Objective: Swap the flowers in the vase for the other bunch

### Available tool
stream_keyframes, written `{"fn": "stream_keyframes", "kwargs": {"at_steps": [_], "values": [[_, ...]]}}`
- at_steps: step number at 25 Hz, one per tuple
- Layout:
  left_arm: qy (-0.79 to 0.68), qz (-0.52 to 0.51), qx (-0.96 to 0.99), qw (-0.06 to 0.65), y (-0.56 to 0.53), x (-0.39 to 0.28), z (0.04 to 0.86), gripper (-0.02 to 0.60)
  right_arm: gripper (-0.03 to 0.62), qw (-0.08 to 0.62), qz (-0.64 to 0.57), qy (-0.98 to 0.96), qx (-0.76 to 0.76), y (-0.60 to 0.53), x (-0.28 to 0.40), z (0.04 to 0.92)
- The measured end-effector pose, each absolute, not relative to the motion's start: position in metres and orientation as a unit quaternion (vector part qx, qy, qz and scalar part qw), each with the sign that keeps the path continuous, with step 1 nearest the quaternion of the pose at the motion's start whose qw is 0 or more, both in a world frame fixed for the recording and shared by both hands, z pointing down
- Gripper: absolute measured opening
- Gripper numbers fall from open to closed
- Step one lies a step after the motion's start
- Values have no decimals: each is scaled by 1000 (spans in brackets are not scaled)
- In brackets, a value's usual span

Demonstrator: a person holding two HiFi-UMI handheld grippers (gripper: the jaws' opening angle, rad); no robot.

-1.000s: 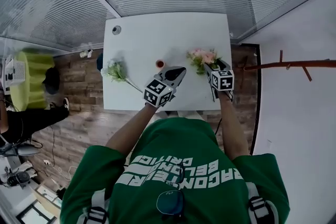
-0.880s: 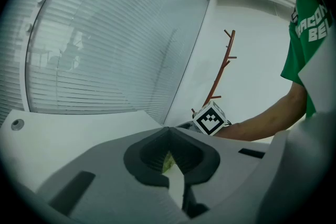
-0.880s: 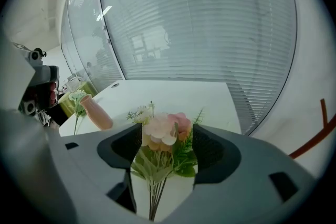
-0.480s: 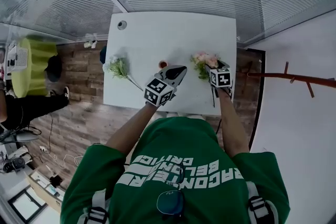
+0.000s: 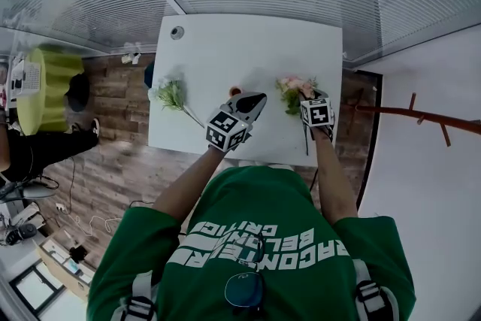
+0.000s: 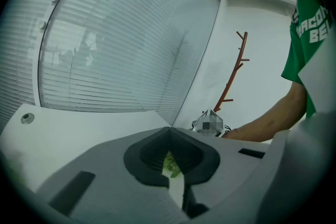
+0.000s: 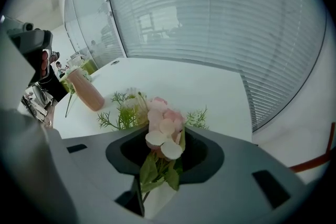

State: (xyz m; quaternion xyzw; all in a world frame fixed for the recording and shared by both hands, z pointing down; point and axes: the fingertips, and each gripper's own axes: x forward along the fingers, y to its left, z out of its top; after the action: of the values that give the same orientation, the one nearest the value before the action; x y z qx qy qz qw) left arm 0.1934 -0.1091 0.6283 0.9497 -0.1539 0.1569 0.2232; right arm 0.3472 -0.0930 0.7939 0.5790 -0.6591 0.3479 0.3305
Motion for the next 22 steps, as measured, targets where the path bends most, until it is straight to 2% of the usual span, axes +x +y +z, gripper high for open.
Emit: {"fn": "stream_keyframes", "kwargs": {"at_steps": [7, 22], "values": [[-159, 150, 950, 222, -115, 188, 627, 8, 97, 330, 336, -668, 576, -94, 344, 786], [-165, 137, 953, 212, -112, 167, 615, 8, 87, 278, 282, -689, 607, -101, 331, 725]]}}
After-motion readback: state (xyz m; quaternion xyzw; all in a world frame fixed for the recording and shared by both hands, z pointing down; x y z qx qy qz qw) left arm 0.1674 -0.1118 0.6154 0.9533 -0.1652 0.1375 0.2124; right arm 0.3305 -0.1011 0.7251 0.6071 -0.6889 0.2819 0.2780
